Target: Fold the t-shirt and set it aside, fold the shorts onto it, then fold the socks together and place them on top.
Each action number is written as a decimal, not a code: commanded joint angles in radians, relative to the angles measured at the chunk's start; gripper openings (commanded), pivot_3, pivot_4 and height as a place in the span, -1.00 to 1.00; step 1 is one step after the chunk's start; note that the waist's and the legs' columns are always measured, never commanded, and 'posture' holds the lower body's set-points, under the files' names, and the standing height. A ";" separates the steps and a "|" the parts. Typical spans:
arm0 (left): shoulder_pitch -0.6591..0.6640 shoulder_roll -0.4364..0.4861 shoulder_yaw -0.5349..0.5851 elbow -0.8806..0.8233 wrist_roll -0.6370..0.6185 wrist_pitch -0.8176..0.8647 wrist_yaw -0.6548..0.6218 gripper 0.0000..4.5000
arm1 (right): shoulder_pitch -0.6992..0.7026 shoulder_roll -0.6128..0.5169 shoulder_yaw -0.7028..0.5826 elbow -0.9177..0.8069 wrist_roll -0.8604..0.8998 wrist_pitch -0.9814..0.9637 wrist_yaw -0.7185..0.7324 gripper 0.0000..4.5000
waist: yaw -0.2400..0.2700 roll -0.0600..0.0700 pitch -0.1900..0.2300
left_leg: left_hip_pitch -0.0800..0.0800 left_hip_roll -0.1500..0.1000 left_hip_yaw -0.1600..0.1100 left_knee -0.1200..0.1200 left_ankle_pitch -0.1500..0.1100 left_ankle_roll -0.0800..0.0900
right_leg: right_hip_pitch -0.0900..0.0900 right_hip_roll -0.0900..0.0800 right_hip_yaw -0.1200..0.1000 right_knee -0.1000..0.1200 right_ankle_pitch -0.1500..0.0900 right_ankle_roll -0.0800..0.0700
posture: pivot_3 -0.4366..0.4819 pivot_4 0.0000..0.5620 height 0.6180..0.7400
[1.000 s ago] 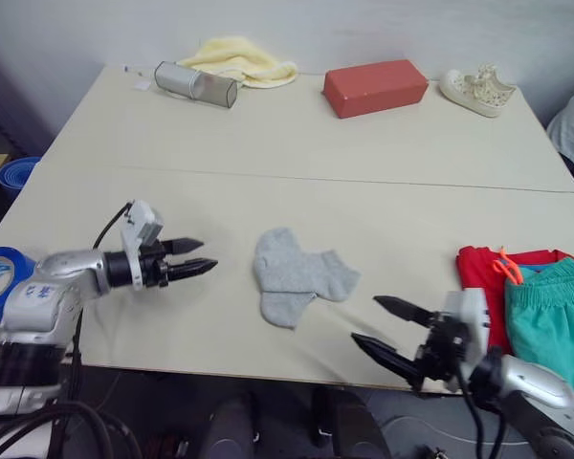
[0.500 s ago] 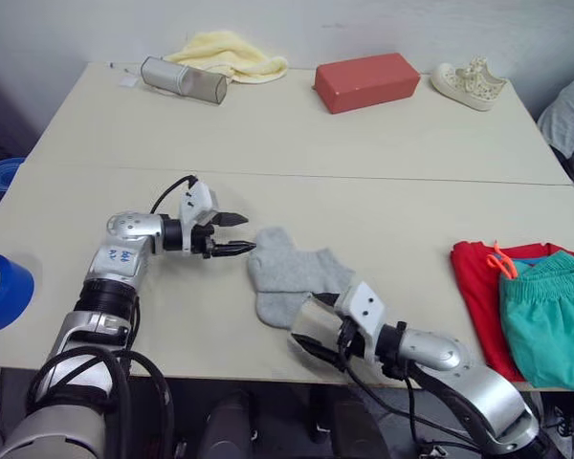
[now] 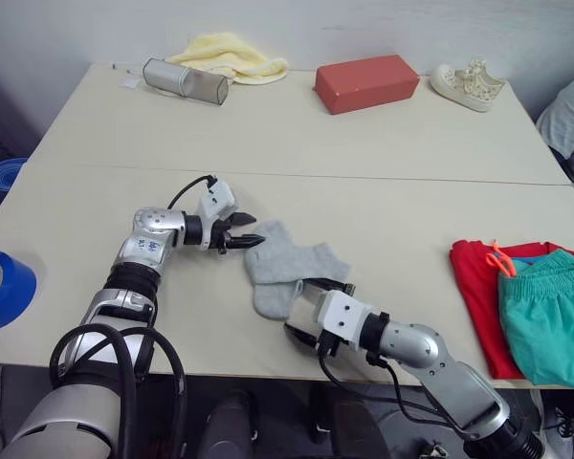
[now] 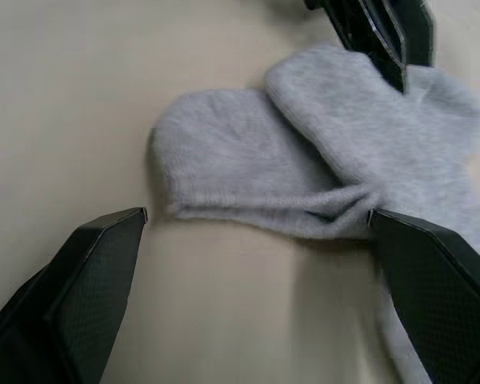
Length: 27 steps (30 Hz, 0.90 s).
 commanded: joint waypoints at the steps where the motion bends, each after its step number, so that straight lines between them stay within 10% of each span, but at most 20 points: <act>1: -0.034 -0.003 0.021 0.012 0.002 0.041 0.000 -0.25 | 0.028 -0.007 -0.010 -0.030 0.008 -0.073 0.048 1.00 | 0.000 0.000 0.000 | 0.000 0.000 0.000 0.000 0.000 0.000 | 0.000 0.000 0.000 0.000 0.000 0.000 | -0.05 -0.47 1.00; 6: -0.038 -0.008 0.006 0.016 0.027 0.079 0.001 -0.98 | 0.042 -0.018 -0.030 -0.026 0.007 -0.110 0.100 1.00 | -0.001 0.000 0.000 | 0.000 0.000 0.000 0.001 0.000 -0.001 | 0.000 0.000 0.000 0.000 0.000 0.000 | -0.05 -0.47 1.00; 18: 0.012 -0.018 -0.006 -0.076 0.041 0.188 0.036 -1.00 | -0.095 0.114 0.047 0.146 -0.093 -0.140 0.112 1.00 | -0.001 -0.001 -0.001 | 0.001 0.001 0.000 0.009 0.000 -0.001 | 0.001 0.000 0.001 0.008 0.000 0.000 | -0.05 -0.47 1.00; 27: 0.055 -0.011 0.002 -0.201 0.024 0.279 0.045 -1.00 | -0.123 0.135 0.048 0.223 -0.118 -0.183 0.144 -0.17 | -0.002 -0.002 -0.001 | 0.001 0.002 0.000 0.012 0.000 0.000 | 0.001 0.000 0.002 0.011 0.000 0.000 | -0.05 -0.47 1.00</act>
